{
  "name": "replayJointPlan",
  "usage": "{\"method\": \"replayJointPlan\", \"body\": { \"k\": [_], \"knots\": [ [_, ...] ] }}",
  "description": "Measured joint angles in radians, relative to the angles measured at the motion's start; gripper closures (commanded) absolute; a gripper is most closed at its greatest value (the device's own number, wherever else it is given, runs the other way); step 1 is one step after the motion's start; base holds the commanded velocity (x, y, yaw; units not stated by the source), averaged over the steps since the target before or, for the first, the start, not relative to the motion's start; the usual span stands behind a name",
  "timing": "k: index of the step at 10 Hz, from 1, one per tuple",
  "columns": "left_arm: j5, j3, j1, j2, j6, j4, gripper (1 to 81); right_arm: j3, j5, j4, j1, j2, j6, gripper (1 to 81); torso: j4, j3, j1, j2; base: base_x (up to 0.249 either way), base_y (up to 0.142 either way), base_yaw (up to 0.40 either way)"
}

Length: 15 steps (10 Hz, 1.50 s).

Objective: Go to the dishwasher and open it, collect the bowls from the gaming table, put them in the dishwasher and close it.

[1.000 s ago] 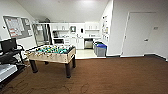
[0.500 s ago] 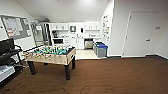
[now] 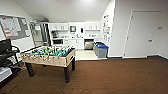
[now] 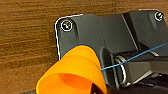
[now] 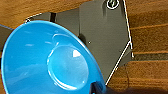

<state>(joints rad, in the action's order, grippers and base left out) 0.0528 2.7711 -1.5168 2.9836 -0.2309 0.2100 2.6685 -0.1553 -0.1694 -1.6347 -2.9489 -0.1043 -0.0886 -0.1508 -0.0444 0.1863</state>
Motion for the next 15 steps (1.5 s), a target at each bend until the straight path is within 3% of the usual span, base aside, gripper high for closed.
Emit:
{"method": "replayJointPlan", "body": {
  "k": [4, 10, 15],
  "knots": [
    [0.000, 0.000, 0.000, 0.000, 0.000, 0.000, 81.1, 0.000, 0.000, 0.000, 0.000, -0.003, 0.000, 81.1, 0.000, 0.000, 0.000, 0.000, 0.195, 0.000, 0.000],
    [0.000, -0.001, 0.000, 0.007, 0.000, 0.000, 81.1, 0.002, 0.000, -0.001, 0.000, -0.001, 0.000, 81.1, 0.000, 0.000, 0.000, 0.000, 0.195, -0.091, 0.000],
    [0.000, 0.000, -0.008, 0.002, 0.000, 0.000, 81.1, 0.004, 0.000, -0.002, -0.011, -0.003, 0.000, 81.1, 0.000, 0.000, 0.001, 0.000, 0.213, 0.000, 0.000]
  ]
}}
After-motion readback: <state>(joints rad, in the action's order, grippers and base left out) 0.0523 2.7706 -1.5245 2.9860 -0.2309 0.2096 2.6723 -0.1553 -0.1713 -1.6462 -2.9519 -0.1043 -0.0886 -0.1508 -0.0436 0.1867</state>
